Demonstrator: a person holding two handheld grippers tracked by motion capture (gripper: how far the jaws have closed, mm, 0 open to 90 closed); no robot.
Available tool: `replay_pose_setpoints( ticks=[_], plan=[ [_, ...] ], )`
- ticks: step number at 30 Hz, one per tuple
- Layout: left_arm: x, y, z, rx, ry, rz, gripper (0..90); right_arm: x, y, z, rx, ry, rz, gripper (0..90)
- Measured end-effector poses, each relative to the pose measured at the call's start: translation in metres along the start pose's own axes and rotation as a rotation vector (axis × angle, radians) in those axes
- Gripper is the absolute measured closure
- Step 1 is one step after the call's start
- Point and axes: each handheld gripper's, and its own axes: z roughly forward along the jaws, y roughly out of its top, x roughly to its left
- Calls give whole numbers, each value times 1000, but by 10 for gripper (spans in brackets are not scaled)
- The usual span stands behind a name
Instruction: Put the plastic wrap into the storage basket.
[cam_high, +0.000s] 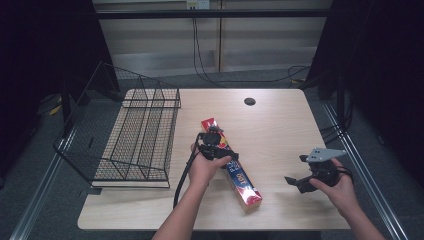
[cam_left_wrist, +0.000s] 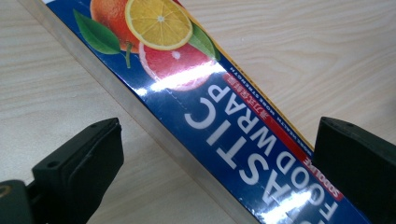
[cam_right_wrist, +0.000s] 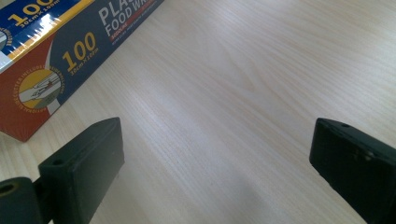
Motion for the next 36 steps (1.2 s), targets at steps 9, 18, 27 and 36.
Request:
replay_pose_setpoints(
  ticks=[9,18,27,36],
  plan=[
    [-3,1,7,11,5,-21,4,2,0,1,6,0,-8,31],
    [-7,1,16,27,-5,-24,2,0,-1,-1,-12,-12,8,31],
    [-1,2,16,64,-41,-110,57,-1,-1,-1,-16,-24,3,31],
    [7,1,2,125,-30,-82,171,-1,-2,-2,-18,-23,7,31]
  ],
)
